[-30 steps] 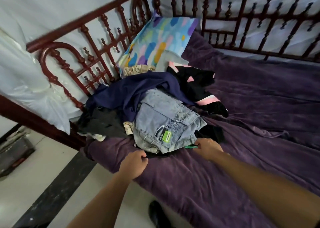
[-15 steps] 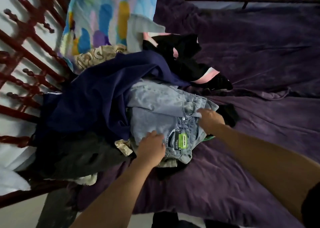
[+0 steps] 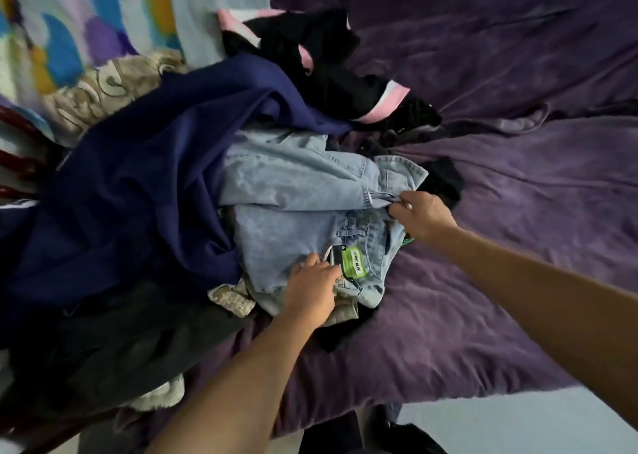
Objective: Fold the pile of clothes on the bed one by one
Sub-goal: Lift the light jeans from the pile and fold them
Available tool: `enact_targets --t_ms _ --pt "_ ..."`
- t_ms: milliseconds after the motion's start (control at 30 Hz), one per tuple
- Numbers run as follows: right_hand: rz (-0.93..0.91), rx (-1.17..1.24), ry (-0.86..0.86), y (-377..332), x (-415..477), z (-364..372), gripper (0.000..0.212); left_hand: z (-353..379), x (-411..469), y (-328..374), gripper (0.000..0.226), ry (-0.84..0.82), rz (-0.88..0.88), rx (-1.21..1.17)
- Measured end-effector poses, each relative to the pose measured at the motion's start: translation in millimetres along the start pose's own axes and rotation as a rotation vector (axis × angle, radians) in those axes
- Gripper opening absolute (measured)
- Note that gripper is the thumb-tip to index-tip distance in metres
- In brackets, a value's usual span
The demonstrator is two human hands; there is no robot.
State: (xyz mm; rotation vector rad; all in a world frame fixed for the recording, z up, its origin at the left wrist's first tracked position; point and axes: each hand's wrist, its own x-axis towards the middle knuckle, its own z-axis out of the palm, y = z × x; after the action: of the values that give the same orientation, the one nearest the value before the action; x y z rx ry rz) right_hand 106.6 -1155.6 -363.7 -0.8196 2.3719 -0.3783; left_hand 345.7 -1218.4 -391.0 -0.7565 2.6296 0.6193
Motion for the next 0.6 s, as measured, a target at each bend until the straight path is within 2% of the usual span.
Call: enact_targets --t_ms 67,167,267,367,400,533,600 --pt "0.001 0.108 0.040 -4.5 -17.9 -18.9 0.032 -20.5 -3.0 1.8 0.031 -0.020 -0.046 -0.094" --pt "-0.019 0.234 0.070 -27.1 -40.3 -50.4 0.035 -56.0 -23.1 6.2 0.028 -0.036 -0.077 -0.100" --pt "-0.077 0.393 0.095 -58.0 -63.1 -84.2 0.036 -96.3 -54.6 11.8 0.025 0.059 -0.072 -0.083" --pt "-0.083 0.566 0.113 -80.7 -92.6 -117.2 0.031 -149.0 -92.9 20.9 0.050 0.222 -0.040 -0.178" --pt "-0.075 0.639 0.110 -85.2 -104.3 -127.6 0.027 -167.5 -107.0 24.4 0.052 0.290 -0.036 -0.233" --pt "-0.023 1.010 0.152 -92.1 -153.8 -180.4 0.033 -230.6 -151.1 32.4 0.042 0.694 -0.085 -0.456" --pt "-0.065 1.057 0.116 -95.2 -179.8 -212.9 0.027 -261.5 -167.5 40.1 0.039 0.892 -0.084 -0.488"
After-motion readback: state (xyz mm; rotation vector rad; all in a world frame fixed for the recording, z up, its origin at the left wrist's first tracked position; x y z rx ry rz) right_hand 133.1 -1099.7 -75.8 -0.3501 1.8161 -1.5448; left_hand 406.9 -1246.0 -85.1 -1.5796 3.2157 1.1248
